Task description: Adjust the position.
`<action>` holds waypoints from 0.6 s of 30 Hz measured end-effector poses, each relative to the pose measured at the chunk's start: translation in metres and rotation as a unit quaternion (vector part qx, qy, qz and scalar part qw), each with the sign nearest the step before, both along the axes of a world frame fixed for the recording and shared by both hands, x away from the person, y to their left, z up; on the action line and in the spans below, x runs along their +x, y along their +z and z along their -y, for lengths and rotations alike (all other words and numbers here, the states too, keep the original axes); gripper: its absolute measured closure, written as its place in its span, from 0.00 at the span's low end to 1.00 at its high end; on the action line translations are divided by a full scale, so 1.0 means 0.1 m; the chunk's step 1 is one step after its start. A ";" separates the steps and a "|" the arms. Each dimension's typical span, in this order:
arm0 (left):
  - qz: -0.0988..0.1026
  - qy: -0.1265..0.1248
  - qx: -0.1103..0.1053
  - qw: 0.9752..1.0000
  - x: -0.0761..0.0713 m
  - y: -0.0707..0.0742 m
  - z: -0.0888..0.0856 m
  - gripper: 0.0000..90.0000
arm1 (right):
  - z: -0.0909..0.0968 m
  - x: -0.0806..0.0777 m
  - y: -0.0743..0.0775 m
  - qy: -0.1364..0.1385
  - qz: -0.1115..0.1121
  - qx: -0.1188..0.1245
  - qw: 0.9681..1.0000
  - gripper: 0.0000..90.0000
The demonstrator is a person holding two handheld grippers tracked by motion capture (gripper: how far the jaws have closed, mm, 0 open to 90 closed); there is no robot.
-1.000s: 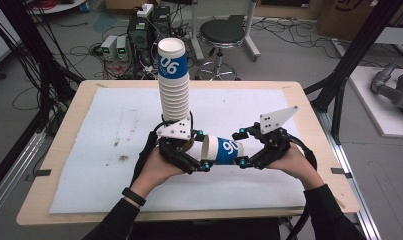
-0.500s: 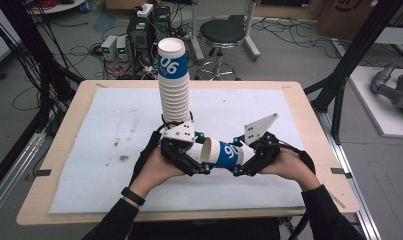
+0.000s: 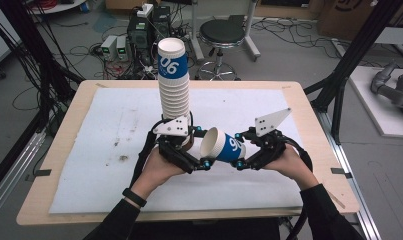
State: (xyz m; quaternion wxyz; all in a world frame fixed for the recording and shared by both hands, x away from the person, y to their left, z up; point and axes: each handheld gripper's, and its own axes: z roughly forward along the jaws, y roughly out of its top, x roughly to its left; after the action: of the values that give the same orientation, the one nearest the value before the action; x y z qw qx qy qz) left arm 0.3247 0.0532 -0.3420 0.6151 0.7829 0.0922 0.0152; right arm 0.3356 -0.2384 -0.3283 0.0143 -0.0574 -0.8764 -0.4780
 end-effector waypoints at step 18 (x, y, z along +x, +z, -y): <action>-0.017 -0.025 -0.074 0.997 0.01 -0.02 -0.03 0.25 | -0.05 -0.01 -0.06 0.009 -0.022 0.049 0.998 0.34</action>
State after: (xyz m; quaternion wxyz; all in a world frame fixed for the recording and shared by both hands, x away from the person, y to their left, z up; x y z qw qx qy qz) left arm 0.3260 0.0564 -0.3441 0.6700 0.7373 0.0842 -0.0200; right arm 0.3345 -0.2330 -0.3348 0.0407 -0.0593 -0.8516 -0.5192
